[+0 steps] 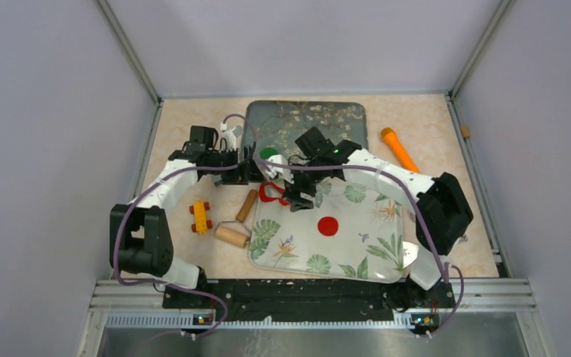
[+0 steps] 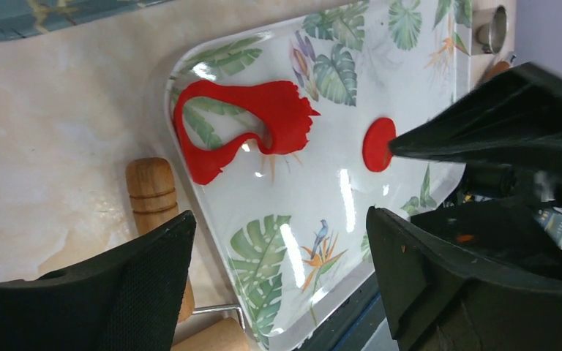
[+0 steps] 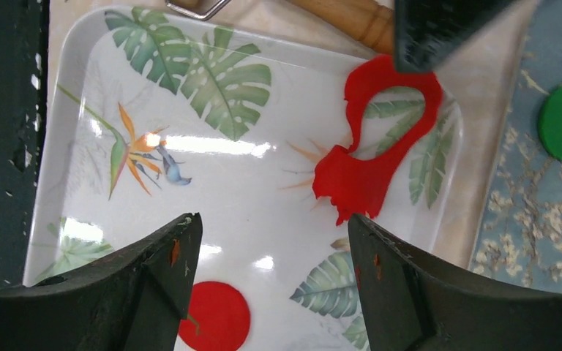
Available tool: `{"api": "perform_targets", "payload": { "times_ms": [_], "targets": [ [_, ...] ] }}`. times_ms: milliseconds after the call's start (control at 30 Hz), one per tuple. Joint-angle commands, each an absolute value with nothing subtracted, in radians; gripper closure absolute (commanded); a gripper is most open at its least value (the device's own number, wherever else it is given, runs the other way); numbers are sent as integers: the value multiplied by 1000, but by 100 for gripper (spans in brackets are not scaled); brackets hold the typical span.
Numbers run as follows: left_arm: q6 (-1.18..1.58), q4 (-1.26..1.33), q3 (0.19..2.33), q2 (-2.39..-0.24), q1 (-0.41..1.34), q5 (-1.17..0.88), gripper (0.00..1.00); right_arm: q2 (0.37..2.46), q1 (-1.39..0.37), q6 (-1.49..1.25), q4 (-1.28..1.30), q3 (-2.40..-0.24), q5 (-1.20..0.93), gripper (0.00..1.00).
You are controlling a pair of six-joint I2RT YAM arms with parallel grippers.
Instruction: Roll out the dumpling wrappers from the dough
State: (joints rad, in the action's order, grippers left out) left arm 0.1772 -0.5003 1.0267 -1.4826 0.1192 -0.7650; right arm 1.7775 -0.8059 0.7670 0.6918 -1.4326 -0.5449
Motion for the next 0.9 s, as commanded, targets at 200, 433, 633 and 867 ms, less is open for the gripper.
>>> {"api": "perform_targets", "payload": {
  "times_ms": [200,433,633,867],
  "targets": [
    [139,-448,1139,-1481,132,-621,13,1456,-388,656,862,-1295,-535,35],
    [63,-455,1225,-1485,208,-745,17,1336,-21,980,1301,-1204,-477,45],
    [-68,-452,1233,-1446,305,-752,15,1116,208,1483,1425,-1006,-253,40],
    [-8,-440,1248,-1485,317,-769,15,1068,271,1716,1296,-771,-192,38]
  ]
}}
